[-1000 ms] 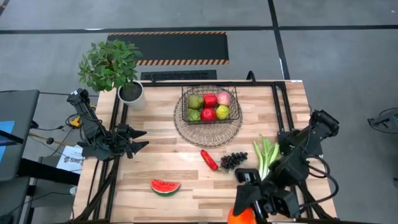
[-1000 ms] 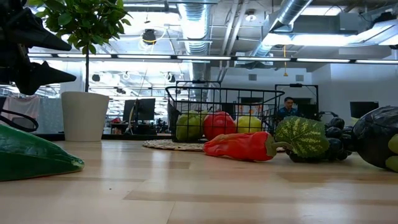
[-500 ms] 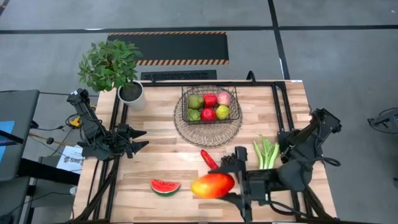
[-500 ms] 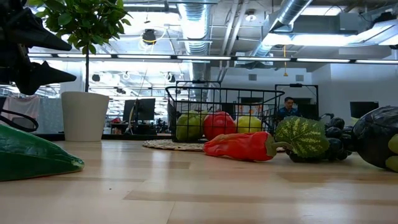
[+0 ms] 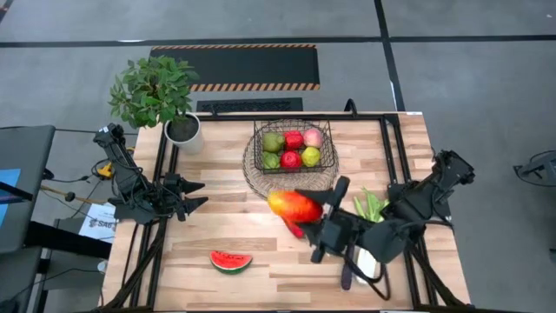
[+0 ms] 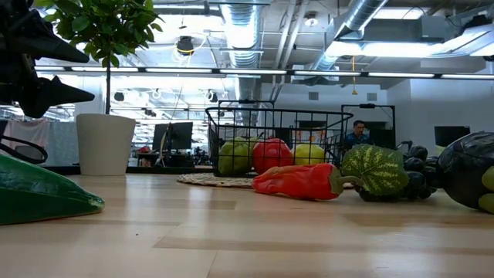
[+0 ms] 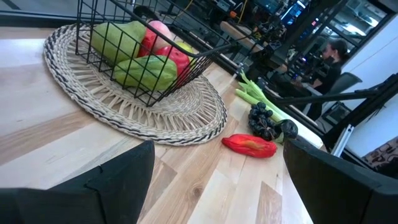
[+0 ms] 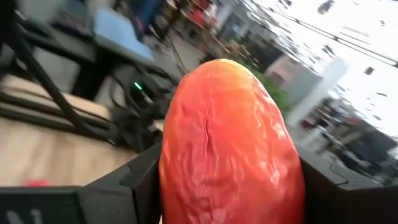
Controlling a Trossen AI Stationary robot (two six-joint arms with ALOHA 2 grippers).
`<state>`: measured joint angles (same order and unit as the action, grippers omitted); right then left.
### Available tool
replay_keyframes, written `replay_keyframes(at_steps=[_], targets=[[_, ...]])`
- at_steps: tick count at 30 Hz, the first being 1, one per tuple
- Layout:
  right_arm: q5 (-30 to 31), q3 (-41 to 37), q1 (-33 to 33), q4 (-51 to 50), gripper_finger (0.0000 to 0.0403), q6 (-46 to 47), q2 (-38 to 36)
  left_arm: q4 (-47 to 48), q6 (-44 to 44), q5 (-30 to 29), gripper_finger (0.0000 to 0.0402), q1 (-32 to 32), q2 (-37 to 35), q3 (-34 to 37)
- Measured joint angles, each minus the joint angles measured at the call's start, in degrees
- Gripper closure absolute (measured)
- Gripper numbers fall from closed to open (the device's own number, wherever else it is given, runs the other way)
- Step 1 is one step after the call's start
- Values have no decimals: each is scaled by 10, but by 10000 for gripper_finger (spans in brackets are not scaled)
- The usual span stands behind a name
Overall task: Build produce basket
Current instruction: Put the orange mango into the black wire basket
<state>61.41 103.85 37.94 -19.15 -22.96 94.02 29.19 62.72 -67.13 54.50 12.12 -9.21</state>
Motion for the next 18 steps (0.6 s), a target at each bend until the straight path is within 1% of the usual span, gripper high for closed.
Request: replay_keyframes(at_steps=[8,13,18], targets=[[64,0,-29,-90,132,-1,0,0,1,0,60,0,0,0],[75,0,-44,-148,132,-5,0,0,1,0,60,0,0,0],[75,0,-51,-174,132,-62,0,0,1,0,60,0,0,0]])
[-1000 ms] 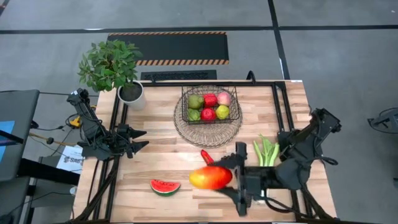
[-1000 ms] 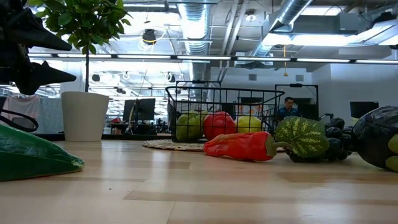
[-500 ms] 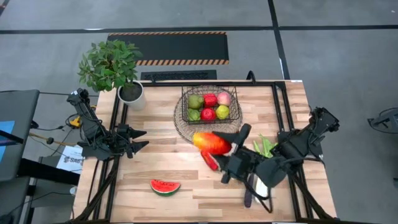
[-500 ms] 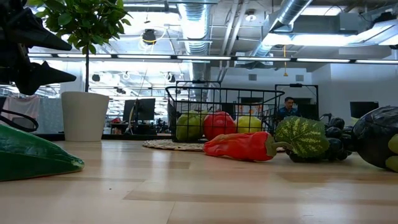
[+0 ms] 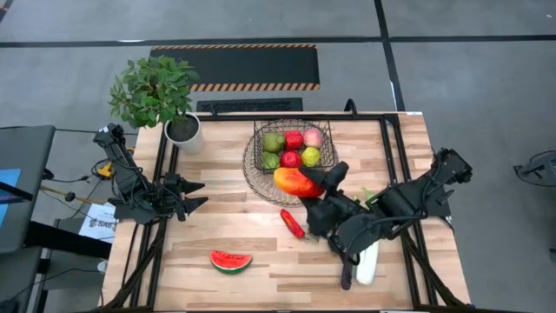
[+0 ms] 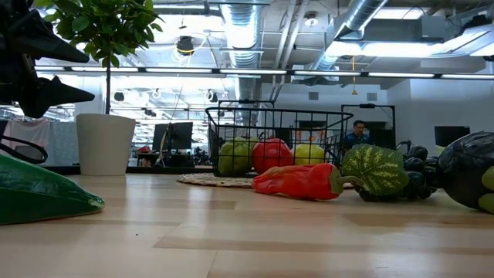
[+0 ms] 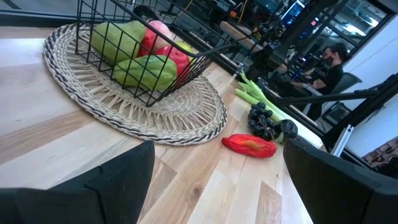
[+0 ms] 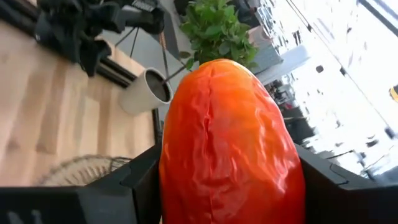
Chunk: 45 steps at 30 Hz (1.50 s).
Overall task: Build produce basket
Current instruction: Put the orange mango into the black wire basket
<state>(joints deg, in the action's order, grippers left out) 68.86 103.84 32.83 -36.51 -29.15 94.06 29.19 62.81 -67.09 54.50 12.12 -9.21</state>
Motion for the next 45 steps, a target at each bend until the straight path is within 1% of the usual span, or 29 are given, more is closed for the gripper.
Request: replay_keyframes(at_steps=[10,15,18,20,24,29,33,40,42,45], targets=[[0,0,10,0,132,-153,1,0,-5,0,60,0,0,0],[0,-1,13,2,132,-290,26,2,-7,0,60,0,0,0],[0,-1,13,2,132,-399,45,2,-8,2,60,0,0,0],[-10,-1,13,2,132,-438,60,2,-8,2,60,0,0,0],[3,-1,5,2,132,-460,85,2,-8,2,60,0,0,0],[4,-1,-4,1,132,-479,102,2,-6,2,60,0,0,0],[5,-1,-4,2,132,-482,102,2,-6,2,60,0,0,0],[4,-1,-4,8,132,-521,103,2,-6,2,60,0,0,0],[1,-1,-4,42,132,-502,103,2,-6,1,60,0,0,0],[1,-1,-1,140,132,-469,103,3,-6,-2,60,0,0,0]])
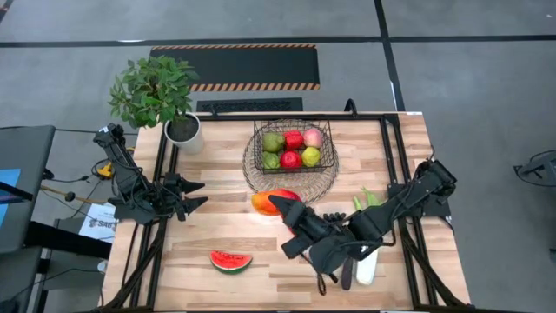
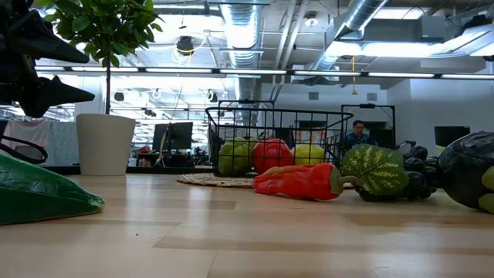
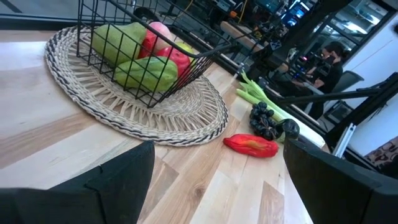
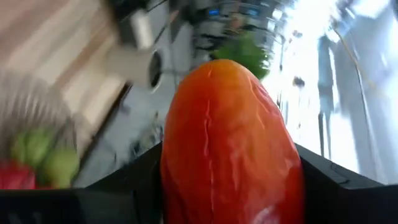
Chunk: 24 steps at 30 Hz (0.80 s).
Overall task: Build produce basket
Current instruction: Put the orange mango into the black wire basket
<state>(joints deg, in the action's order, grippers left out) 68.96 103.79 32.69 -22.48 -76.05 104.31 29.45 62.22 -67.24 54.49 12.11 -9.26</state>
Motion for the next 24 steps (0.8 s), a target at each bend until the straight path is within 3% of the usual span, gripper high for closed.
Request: replay_keyframes(at_steps=[5,14,24], targets=[[-31,0,13,202,132,14,-1,0,0,0,60,0,0,0],[-274,0,63,383,132,26,-1,3,-4,-1,60,0,0,0],[-576,0,125,582,132,152,-1,5,-11,-2,60,0,0,0]])
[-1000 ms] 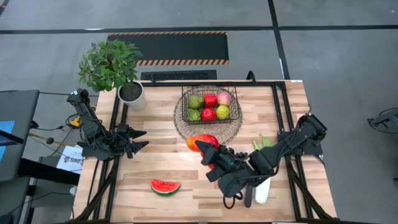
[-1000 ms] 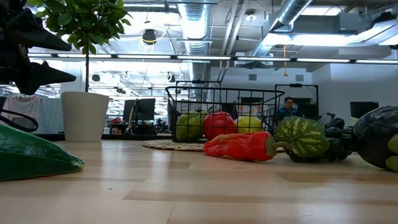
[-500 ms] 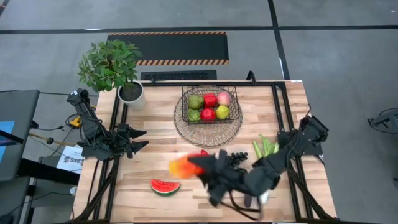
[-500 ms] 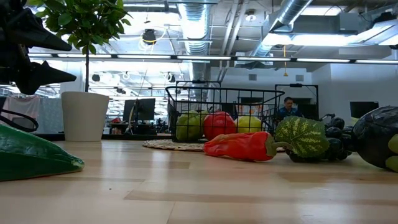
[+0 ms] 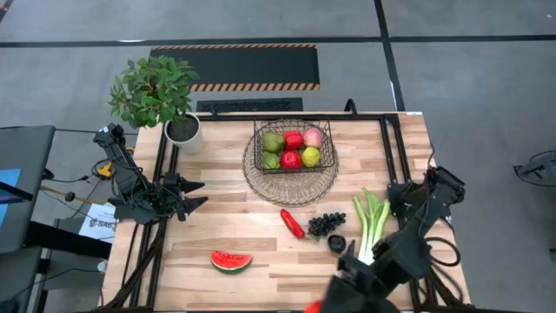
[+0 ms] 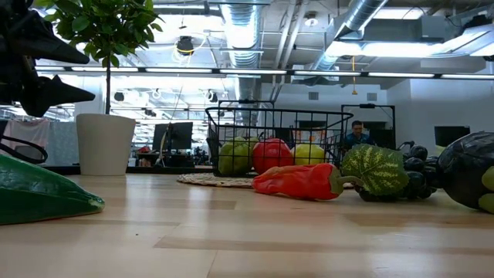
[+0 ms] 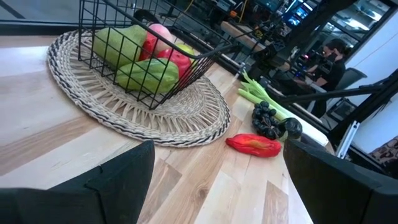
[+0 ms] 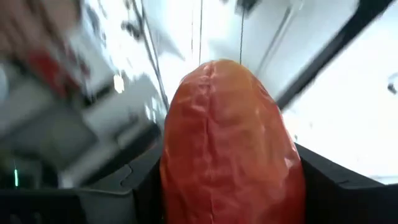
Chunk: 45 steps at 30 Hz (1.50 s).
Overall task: Build produce basket
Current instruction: Put the orange mango into the black wire basket
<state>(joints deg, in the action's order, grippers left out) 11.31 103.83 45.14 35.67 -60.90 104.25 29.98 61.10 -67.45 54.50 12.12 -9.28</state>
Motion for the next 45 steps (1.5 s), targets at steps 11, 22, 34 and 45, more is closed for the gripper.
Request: replay_keyframes(at_steps=[11,22,34,45], targets=[[-165,0,49,186,132,-35,0,1,0,-8,60,0,0,0],[-386,0,68,301,132,-93,0,1,0,-14,60,0,0,0],[-247,0,97,261,132,30,0,1,-19,-18,60,0,0,0],[159,17,165,261,132,24,-15,1,-30,-22,60,0,0,0]])
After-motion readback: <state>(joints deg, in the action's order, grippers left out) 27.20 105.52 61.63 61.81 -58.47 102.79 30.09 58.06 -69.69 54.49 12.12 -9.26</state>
